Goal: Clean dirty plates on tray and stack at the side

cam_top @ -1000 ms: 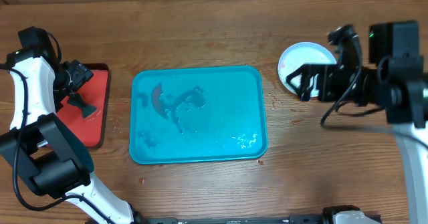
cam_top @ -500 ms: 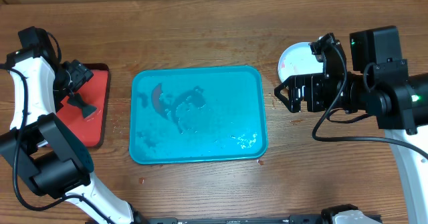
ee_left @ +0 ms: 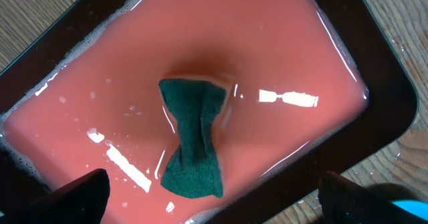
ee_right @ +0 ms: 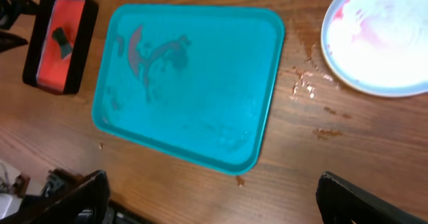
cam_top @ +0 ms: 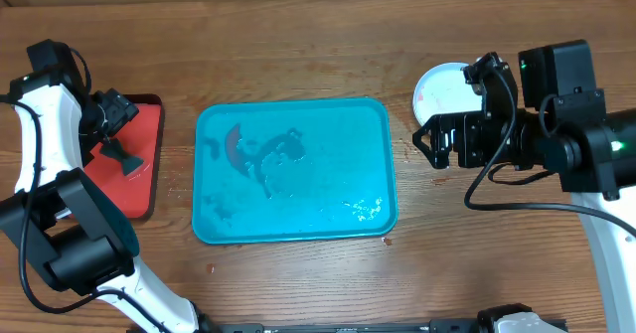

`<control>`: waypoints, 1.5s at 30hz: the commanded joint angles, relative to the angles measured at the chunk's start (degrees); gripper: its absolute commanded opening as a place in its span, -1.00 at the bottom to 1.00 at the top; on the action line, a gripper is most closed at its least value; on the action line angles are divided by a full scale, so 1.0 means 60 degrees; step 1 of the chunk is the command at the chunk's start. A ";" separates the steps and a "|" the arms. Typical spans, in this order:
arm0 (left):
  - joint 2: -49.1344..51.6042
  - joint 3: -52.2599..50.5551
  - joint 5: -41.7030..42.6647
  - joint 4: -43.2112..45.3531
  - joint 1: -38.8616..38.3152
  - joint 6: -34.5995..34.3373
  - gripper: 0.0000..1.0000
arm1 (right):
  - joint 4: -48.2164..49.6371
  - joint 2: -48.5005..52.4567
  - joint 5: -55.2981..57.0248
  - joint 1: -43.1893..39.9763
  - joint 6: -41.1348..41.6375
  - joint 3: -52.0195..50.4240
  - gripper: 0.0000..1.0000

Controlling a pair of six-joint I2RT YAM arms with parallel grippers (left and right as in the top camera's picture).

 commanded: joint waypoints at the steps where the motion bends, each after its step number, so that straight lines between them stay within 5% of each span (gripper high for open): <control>1: -0.0102 0.0142 0.0073 0.0015 -0.0004 -0.0004 0.99 | 0.0364 -0.0474 0.0175 0.0044 -0.0058 -0.0197 1.00; 5: -0.0102 0.0142 0.0073 0.0015 -0.0004 -0.0004 1.00 | 0.1486 -0.1399 0.0182 0.0044 -0.0058 -0.1155 0.99; 15: -0.0102 0.0142 0.0073 0.0015 -0.0004 -0.0007 1.00 | 0.7144 -0.5923 -0.0040 -0.0393 -0.0018 -0.8062 1.00; 22: -0.0102 0.0142 0.0073 0.0015 -0.0004 -0.0004 0.99 | 0.9424 -0.9220 -0.0426 -0.0929 -0.0015 -1.1690 1.00; 35: -0.0102 0.0142 0.0073 0.0015 -0.0004 -0.0004 1.00 | 1.1748 -1.2662 0.0117 -0.1297 0.0200 -1.4294 1.00; 45: -0.0102 0.0142 0.0073 0.0015 -0.0004 -0.0007 1.00 | 1.4633 -1.2662 0.0525 -0.1260 0.0204 -1.5628 1.00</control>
